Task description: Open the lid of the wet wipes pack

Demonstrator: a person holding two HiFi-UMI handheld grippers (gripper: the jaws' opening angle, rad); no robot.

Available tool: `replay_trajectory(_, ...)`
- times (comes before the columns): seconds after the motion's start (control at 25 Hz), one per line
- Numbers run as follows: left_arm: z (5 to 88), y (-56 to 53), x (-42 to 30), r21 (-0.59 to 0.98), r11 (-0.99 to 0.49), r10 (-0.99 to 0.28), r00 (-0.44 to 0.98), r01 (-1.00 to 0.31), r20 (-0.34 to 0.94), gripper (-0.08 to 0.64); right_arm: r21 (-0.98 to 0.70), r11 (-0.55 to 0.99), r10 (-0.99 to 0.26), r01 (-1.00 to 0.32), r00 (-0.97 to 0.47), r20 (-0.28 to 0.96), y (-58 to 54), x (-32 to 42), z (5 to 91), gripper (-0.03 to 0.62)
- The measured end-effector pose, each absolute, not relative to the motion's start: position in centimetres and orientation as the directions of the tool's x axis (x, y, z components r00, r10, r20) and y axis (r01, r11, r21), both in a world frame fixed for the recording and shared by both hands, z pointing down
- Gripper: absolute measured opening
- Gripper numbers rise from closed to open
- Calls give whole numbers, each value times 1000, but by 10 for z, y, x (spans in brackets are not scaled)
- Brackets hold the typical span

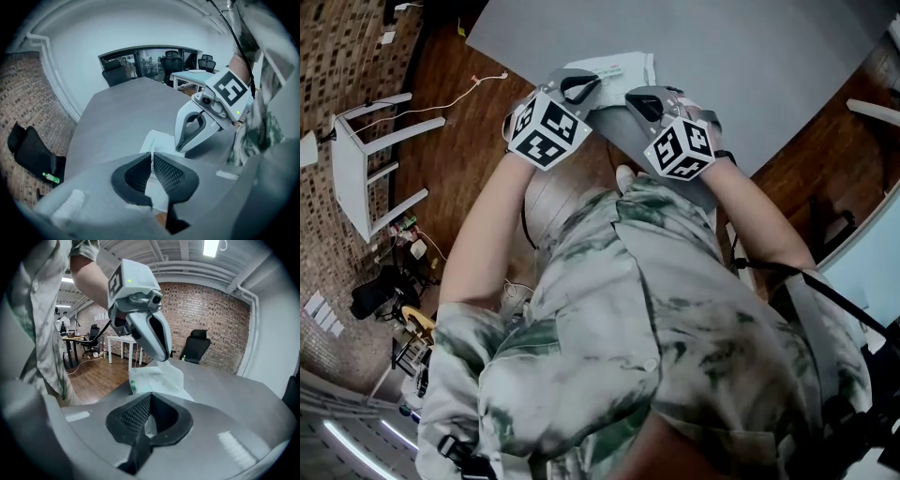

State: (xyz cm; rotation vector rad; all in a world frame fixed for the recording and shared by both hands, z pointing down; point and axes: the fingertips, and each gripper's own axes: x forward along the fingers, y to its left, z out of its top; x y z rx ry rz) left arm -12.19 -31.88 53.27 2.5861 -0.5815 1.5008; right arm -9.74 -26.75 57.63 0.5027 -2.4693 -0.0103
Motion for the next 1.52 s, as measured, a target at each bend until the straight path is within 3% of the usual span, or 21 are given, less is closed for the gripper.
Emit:
replay_trajectory(0.36, 527, -380, -125, -123, -882, -341, 435, -454, 833, 23, 122, 930, -352, -347, -744, 568, -266, -97, 575, -3)
replay_trajectory(0.8, 570, -410, -130, -21, -862, -277, 435, -507, 857, 34, 128, 933, -349, -337, -754, 557, -265, -97, 573, -3)
replay_trajectory(0.84, 575, -410, -131, -15, -861, -269, 430, -509, 862, 3, 125, 933, -348, -337, -756, 555, -265, -97, 573, -3)
replay_trajectory(1.08, 589, -403, -129, 1, -854, -266, 438, -520, 859, 3, 108, 935, -339, -337, -765, 548, -264, -96, 569, -3)
replay_trajectory(1.52, 544, -399, -139, -26, -790, -413, 501, -612, 761, 3, 66, 945, -304, -322, -780, 546, -267, -94, 571, -2)
